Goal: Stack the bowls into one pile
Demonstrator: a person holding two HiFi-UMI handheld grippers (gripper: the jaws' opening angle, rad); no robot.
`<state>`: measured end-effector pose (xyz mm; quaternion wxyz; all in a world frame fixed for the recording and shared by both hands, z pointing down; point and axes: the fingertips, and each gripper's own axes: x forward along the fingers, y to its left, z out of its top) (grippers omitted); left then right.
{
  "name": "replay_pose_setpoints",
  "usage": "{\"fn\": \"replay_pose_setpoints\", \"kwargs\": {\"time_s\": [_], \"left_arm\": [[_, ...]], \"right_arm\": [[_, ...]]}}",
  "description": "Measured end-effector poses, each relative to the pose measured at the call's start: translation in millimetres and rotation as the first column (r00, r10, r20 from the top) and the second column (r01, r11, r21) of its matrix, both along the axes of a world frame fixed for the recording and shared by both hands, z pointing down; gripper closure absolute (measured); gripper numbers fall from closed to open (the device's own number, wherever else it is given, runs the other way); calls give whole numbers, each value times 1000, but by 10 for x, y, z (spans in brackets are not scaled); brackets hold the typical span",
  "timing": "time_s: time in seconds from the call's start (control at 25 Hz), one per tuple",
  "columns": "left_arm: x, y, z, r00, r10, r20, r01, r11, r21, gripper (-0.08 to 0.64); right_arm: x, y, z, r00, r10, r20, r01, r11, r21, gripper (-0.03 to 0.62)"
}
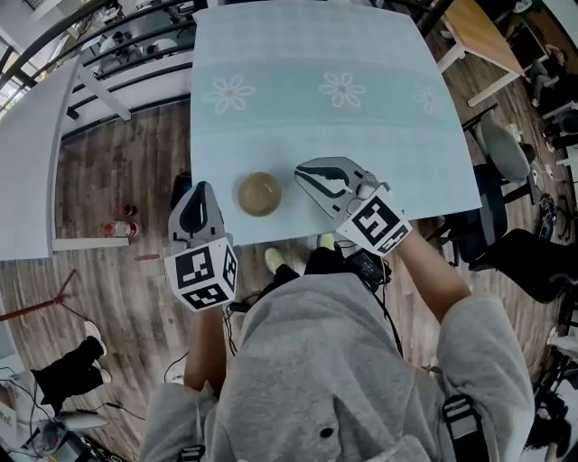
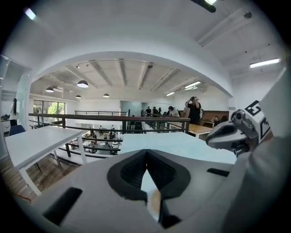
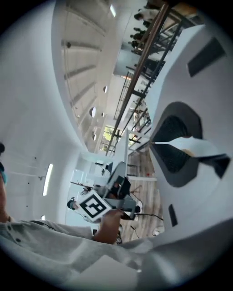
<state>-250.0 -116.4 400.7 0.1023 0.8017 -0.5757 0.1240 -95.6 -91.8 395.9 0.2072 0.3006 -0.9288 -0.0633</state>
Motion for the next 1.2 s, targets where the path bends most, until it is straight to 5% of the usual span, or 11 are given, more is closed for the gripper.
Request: {"fn": "replay_pose_setpoints", "kwargs": {"time_s": [0.12, 0.24, 0.48, 1.2], "left_arm": [[175, 23, -100, 1000, 24, 1, -24, 1000, 17, 545], [395, 55, -194, 999, 50, 1, -50, 998, 31, 545], [902, 147, -209, 996, 89, 16, -90, 996, 14, 545], [2063, 388, -120, 987, 155, 40, -155, 988, -2, 545]], "right_arm": [[447, -23, -432, 978, 151, 144, -154, 988, 14, 558], [967, -8, -693, 909, 320, 267, -323, 946, -33, 558], [1733, 127, -732, 801, 495, 336, -492, 865, -101, 558], [2557, 498, -463, 791, 504, 347, -497, 860, -114, 558]]}}
